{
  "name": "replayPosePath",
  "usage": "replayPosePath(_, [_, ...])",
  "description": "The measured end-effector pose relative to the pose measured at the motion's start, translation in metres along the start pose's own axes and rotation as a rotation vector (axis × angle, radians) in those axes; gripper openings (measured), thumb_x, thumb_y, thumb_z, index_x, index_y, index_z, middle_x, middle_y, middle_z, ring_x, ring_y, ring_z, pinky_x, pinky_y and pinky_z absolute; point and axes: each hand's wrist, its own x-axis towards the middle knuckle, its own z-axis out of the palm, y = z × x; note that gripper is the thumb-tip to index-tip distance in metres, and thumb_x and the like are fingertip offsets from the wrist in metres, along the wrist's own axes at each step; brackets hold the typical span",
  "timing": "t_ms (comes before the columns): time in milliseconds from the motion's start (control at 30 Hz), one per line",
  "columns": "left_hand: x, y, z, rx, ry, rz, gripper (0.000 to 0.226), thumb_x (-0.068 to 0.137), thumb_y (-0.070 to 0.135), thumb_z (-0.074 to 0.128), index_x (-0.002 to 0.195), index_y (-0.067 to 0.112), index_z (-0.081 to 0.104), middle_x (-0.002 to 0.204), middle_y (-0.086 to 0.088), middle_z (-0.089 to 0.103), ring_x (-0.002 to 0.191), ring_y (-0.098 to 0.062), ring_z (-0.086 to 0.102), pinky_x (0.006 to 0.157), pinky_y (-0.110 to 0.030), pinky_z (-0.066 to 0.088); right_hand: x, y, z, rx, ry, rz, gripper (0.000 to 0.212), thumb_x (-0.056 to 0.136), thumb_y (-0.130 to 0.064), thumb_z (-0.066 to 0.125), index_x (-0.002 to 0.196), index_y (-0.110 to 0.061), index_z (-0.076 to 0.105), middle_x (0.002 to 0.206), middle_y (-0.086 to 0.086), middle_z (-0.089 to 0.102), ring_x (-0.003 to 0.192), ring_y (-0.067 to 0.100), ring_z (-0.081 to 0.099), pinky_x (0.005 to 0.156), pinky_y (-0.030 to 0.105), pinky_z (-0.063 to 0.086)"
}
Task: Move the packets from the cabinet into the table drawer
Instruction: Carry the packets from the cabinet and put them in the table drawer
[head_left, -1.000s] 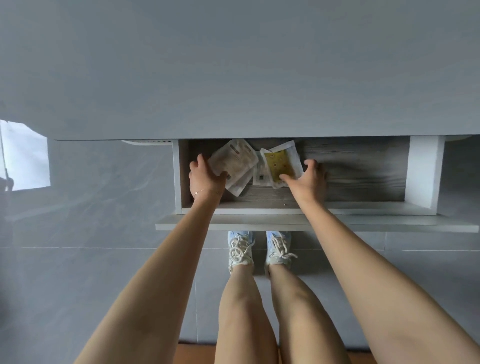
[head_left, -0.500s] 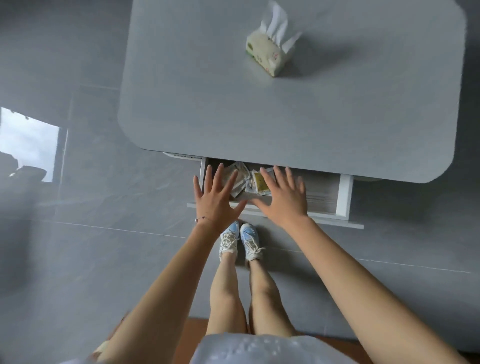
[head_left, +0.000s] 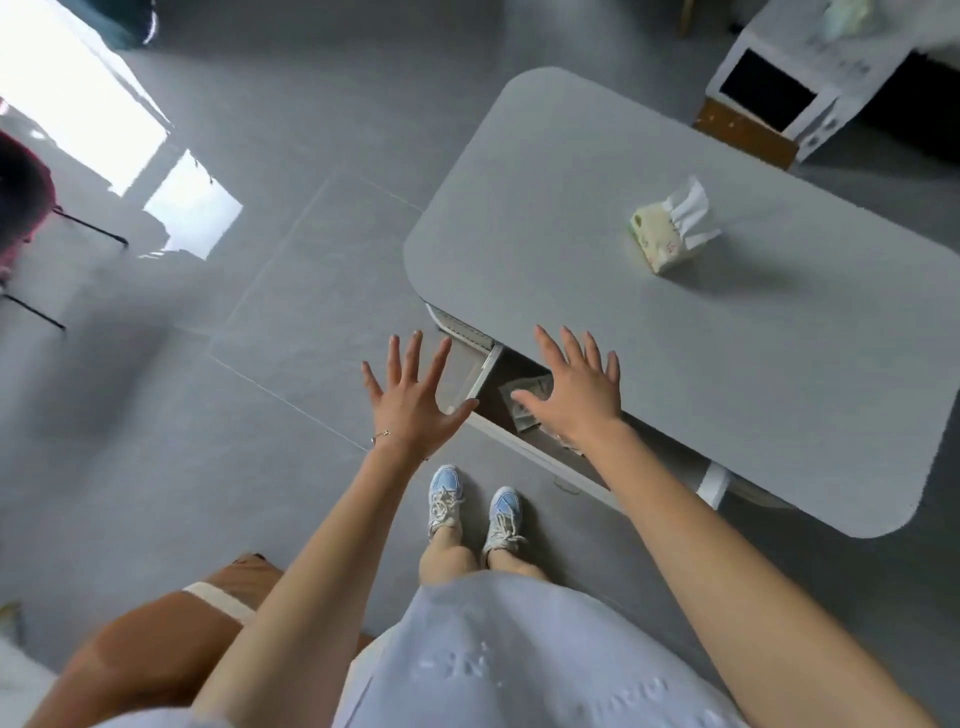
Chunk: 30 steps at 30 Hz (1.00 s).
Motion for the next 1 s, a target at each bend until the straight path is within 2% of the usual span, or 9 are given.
replayPosePath(167, [-0.016,-0.070,-0.018,-0.099,0.057,-0.172,0.082,0.082,0.071,0.042,0.149,0.041,0.004,0.161,0.000,-0.001,0.147,-0.025,-0.011,0.113,-0.059,-0.006,0.016,-0.084,-0.013,-0.080,-0.032,-0.165,0.086,0.086,-0.067,0.044,0.152,-0.037,-0.001,0.162,0.003,0.005,0.149,0.031,0.000,0.117,0.055,0.005])
replayPosePath(367, [-0.045,-0.173,-0.020,-0.169,0.051,-0.372,0.084,0.082,0.073,0.040,0.149,0.041,0.002,0.161,0.002,-0.002,0.147,-0.024,-0.009,0.112,-0.059,-0.005,0.024,-0.204,0.001,-0.208,-0.093,-0.380,0.085,0.086,-0.067,0.045,0.152,-0.037,0.001,0.162,0.001,0.004,0.149,0.028,-0.002,0.117,0.055,0.003])
replayPosePath(700, [-0.105,-0.357,-0.027,-0.216,0.076,-0.587,0.083,0.082,0.073,0.038,0.150,0.040,0.004,0.160,0.000,0.004,0.148,-0.024,-0.007,0.113,-0.060,-0.004,0.049,-0.417,0.025,-0.313,-0.158,-0.521,0.084,0.086,-0.066,0.045,0.152,-0.037,0.001,0.162,0.000,0.003,0.149,0.027,-0.004,0.117,0.055,0.003])
replayPosePath(1000, [-0.151,-0.481,-0.026,-0.381,0.109,-0.910,0.083,0.083,0.069,0.043,0.150,0.039,0.004,0.160,0.001,0.006,0.147,-0.024,-0.005,0.112,-0.060,-0.003,0.053,-0.584,0.045,-0.446,-0.181,-0.745,0.081,0.087,-0.065,0.044,0.152,-0.037,0.003,0.162,0.001,0.005,0.149,0.027,-0.001,0.117,0.054,0.004])
